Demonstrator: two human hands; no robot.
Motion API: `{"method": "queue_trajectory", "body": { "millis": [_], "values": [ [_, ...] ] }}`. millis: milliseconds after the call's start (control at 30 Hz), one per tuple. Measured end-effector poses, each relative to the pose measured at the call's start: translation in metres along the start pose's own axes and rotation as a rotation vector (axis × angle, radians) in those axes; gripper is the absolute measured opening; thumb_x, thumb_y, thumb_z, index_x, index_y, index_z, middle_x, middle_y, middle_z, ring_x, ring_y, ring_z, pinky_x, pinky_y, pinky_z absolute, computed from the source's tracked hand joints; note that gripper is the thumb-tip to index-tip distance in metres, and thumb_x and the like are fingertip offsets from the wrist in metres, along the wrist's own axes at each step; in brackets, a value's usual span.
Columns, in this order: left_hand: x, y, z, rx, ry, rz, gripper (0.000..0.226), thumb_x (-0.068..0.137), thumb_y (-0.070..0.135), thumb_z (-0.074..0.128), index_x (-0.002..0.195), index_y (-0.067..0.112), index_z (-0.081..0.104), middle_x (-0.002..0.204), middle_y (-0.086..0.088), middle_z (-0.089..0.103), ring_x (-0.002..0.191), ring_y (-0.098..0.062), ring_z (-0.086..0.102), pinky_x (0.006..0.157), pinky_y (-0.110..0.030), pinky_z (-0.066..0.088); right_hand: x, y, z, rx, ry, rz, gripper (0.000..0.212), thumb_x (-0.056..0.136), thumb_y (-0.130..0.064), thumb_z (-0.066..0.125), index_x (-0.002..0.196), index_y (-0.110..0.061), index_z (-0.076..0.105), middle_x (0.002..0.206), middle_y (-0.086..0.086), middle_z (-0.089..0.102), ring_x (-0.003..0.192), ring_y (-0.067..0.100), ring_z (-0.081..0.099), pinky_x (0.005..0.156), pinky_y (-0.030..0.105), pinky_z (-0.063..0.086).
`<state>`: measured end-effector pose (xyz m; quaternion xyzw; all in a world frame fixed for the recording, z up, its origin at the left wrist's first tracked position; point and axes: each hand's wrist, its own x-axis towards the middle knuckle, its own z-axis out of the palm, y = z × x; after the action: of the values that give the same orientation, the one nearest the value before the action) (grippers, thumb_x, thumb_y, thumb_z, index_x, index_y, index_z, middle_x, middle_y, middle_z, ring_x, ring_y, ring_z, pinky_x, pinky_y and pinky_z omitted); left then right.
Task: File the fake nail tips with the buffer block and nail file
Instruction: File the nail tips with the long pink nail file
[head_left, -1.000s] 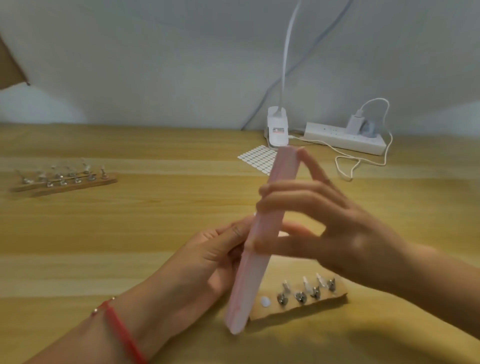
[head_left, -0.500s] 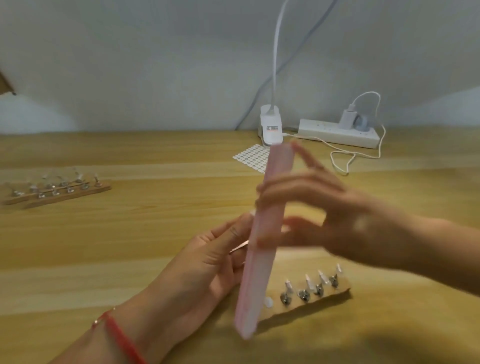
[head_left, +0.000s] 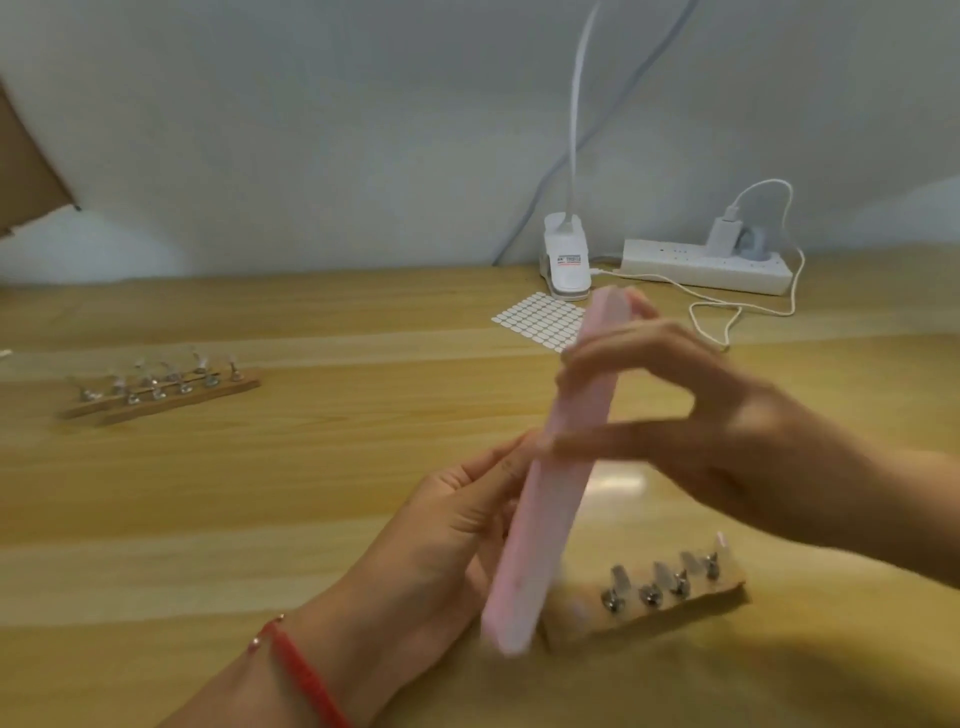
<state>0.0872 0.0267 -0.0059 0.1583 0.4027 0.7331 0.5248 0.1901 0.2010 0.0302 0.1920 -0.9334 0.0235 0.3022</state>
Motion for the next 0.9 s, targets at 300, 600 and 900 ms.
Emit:
{"method": "queue_trajectory", "body": {
  "millis": [300,600,900],
  "values": [
    [0.010,-0.010,-0.005,-0.003,0.068,0.084,0.016,0.053,0.011,0.082,0.067,0.019,0.079,0.069,0.002,0.073,0.062,-0.010,0.070,0.059,-0.023,0.058,0.000,-0.005,0.001,0.236,0.115,0.295,0.030,0.098,-0.008,0.054,0.125,-0.021,0.060,0.118,0.012,0.055,0.115,0.021,0.053,0.103,0.040,0.043],
    [0.016,-0.011,-0.013,0.019,0.029,0.100,0.021,0.051,0.007,0.085,0.064,0.022,0.079,0.068,0.002,0.072,0.062,-0.009,0.069,0.058,-0.022,0.056,-0.003,-0.012,0.007,0.324,0.100,0.390,0.033,0.095,-0.012,0.058,0.126,-0.026,0.061,0.119,0.009,0.054,0.118,0.007,0.049,0.099,0.031,0.044],
    [0.015,-0.010,-0.015,-0.049,-0.094,0.084,0.036,0.039,0.025,0.096,0.070,0.018,0.080,0.071,-0.003,0.074,0.060,-0.010,0.070,0.053,-0.022,0.056,-0.008,-0.023,0.006,0.412,0.003,0.323,0.031,0.097,-0.012,0.057,0.122,-0.027,0.068,0.121,0.003,0.053,0.120,0.012,0.052,0.098,0.023,0.043]
  ]
}}
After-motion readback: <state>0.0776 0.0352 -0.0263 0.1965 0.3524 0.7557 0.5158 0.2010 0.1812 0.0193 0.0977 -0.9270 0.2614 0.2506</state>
